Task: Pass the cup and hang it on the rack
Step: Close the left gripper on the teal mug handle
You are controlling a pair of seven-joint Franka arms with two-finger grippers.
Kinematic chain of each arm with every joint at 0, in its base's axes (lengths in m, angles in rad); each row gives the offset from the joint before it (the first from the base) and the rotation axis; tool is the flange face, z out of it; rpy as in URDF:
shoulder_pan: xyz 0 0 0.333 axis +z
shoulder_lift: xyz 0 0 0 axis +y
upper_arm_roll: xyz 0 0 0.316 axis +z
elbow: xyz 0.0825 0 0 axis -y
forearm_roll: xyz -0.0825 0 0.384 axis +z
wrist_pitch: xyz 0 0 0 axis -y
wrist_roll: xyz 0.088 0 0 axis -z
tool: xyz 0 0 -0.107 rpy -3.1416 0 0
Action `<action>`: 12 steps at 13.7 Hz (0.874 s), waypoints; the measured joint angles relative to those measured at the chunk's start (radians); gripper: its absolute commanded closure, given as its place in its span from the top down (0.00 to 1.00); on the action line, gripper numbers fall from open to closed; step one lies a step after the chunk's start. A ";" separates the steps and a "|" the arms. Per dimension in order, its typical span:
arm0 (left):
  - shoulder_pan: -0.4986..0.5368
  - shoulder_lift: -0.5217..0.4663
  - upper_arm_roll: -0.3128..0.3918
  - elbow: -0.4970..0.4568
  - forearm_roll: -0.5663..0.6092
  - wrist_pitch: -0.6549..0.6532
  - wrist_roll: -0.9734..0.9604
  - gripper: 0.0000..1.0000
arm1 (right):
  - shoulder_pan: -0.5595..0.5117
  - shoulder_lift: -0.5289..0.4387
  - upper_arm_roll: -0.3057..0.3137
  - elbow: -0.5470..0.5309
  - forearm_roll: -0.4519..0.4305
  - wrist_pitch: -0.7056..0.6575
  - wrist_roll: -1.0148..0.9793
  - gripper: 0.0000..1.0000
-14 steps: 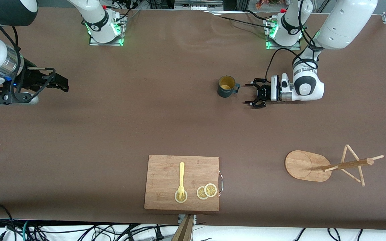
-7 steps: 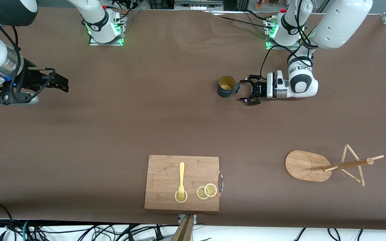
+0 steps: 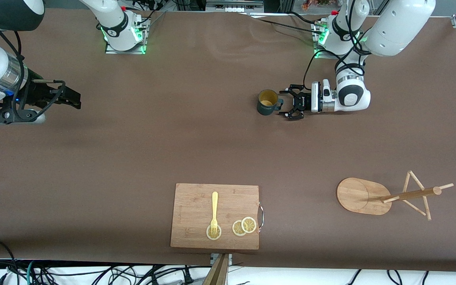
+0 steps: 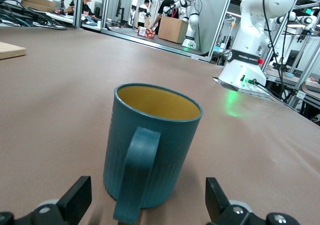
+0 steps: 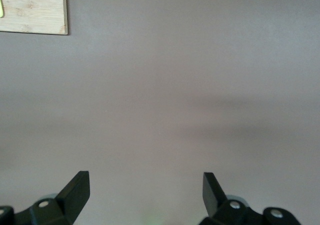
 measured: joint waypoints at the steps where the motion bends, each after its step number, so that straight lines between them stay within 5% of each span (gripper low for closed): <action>1: -0.001 0.000 0.000 -0.005 -0.008 0.000 0.000 0.85 | 0.000 0.000 0.000 0.000 0.000 0.000 0.000 1.00; 4: -0.008 0.000 -0.002 -0.009 -0.020 -0.001 0.003 0.26 | 0.000 0.000 0.000 0.000 0.000 0.000 0.000 1.00; 5: -0.010 0.000 -0.002 -0.009 -0.025 -0.001 0.006 0.24 | 0.000 0.000 0.000 0.000 0.000 0.000 0.000 1.00; 7: -0.011 0.000 -0.002 -0.009 -0.031 -0.001 0.009 0.00 | -0.001 0.000 0.000 0.000 0.000 0.000 0.000 1.00; 12: -0.008 -0.001 0.001 -0.007 -0.034 -0.001 -0.013 0.00 | -0.002 0.000 -0.001 0.000 0.000 0.000 0.000 1.00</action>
